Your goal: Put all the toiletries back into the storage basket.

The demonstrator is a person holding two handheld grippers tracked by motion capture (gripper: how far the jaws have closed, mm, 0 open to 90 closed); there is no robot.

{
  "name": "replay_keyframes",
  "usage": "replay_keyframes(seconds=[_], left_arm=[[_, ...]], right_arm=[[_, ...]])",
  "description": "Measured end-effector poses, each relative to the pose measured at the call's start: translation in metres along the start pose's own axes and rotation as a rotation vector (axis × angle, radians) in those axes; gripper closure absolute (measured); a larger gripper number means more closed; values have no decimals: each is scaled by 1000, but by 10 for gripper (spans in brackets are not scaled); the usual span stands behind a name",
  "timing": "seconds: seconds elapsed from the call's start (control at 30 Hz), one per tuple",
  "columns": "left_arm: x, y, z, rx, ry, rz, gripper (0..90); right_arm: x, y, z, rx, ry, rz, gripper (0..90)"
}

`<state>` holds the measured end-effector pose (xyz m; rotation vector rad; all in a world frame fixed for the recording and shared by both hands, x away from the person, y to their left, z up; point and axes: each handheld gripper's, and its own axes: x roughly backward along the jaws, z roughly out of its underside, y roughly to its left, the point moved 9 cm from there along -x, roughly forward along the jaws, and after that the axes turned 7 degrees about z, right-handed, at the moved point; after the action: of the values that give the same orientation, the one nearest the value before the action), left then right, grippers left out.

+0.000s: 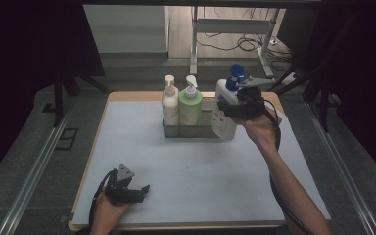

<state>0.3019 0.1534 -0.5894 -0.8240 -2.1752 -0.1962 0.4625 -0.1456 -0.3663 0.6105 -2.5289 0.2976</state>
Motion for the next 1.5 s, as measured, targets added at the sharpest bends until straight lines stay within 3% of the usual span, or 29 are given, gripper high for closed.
replay_keyframes(seconds=[0.77,1.5], left_arm=[[0,0,0,1,-2,0,120],[0,0,0,1,1,0,120]], right_arm=[[-35,-15,-20,-23,-2,50,404],[-66,-22,-26,-48,-15,78,404]])
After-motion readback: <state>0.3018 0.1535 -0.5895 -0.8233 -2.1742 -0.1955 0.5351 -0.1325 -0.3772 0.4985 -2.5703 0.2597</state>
